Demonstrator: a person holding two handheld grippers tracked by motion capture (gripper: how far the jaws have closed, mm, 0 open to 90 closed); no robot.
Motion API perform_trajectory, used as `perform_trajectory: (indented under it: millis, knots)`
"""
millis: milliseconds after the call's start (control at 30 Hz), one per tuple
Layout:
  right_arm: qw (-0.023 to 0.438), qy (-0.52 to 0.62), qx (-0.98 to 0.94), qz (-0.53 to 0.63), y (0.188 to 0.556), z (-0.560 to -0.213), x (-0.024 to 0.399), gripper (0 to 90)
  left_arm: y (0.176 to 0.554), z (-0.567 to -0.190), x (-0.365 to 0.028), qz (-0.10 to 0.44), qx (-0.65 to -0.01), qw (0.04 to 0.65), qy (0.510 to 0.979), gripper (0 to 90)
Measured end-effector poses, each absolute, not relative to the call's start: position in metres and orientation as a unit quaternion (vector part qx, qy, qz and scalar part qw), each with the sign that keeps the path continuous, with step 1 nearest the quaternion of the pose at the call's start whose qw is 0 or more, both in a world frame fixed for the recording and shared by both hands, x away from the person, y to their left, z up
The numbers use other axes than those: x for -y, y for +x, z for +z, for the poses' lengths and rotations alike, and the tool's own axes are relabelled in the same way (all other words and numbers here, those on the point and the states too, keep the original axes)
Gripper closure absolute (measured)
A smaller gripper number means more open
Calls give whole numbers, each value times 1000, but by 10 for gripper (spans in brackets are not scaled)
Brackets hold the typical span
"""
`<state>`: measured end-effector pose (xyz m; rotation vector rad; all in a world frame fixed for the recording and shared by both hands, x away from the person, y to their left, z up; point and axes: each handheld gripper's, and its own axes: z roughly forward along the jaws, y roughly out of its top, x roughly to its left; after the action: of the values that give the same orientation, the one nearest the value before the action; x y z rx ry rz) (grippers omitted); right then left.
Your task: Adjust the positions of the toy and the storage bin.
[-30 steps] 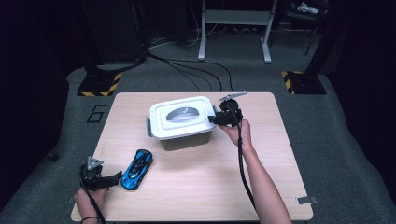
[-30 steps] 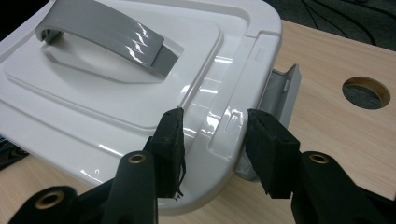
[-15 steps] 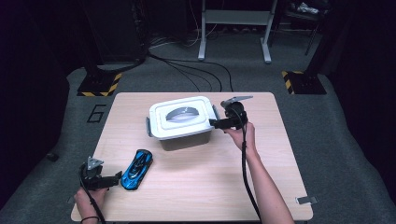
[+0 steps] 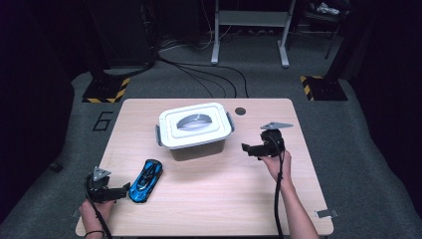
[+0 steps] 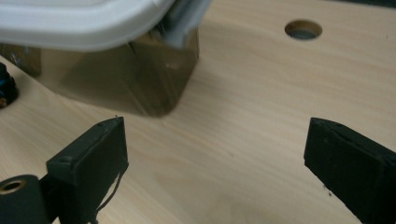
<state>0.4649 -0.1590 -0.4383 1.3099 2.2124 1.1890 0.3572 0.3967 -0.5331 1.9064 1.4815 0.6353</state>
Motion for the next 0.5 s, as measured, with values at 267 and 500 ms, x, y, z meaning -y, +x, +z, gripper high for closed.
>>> perform_trajectory:
  millis: [267, 500]
  knots:
    - [153, 481, -772, 386, 440, -483, 183, 29, 358, -533, -397, 239, -562, 316, 727, 1]
    - [162, 503, -765, 368, 425, -505, 204, 7, 358, -533, -397, 238, -560, 316, 727, 1]
